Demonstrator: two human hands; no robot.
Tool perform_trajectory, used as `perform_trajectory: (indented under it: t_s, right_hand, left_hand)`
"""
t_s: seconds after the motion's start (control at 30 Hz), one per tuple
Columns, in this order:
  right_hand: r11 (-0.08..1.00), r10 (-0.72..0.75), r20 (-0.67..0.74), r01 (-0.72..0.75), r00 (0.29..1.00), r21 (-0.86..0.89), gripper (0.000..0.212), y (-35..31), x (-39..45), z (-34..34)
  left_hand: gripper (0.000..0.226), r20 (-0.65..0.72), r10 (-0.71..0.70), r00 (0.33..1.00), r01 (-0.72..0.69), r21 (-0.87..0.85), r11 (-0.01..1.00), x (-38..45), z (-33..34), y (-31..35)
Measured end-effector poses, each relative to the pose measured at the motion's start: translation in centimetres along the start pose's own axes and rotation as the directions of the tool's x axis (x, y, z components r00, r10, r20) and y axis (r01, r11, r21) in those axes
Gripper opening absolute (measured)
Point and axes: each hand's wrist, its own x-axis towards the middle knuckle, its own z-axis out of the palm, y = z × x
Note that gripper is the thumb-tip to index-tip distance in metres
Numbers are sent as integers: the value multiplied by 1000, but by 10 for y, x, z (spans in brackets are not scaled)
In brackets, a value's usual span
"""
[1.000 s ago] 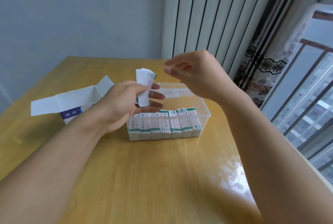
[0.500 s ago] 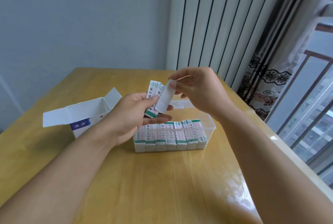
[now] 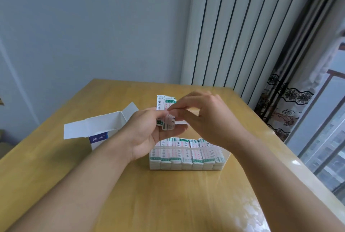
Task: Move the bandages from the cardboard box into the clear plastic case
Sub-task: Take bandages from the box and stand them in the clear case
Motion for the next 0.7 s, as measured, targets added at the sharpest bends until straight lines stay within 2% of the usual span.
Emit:
perform_trajectory:
  t_s: [0.1,0.2,0.33,0.5,0.7]
  right_hand:
    - [986,164,-151,-159,975,47,22,6,3,-4]
    - [967,250,-61,-246,966,67,42,9,4,0]
    - [950,274,-34,-265,961,163,37,10,3,3]
    - [908,300,-21,-279,954,313,23,14,4,-1]
    - [900,300,12,-286,954,329,17,16,5,1]
  left_hand:
    - [23,-23,10,1000,-9,48,999,-1,3,-1]
    - [22,13,6,1000,-7,139,990,-2,6,-2]
    - [23,52,-15,999,3,235,972,-4,7,-4]
    - [26,96,-32,995,8,245,970,-5,9,-4]
    - [24,65,40,997,-60,329,942,-4,10,-6]
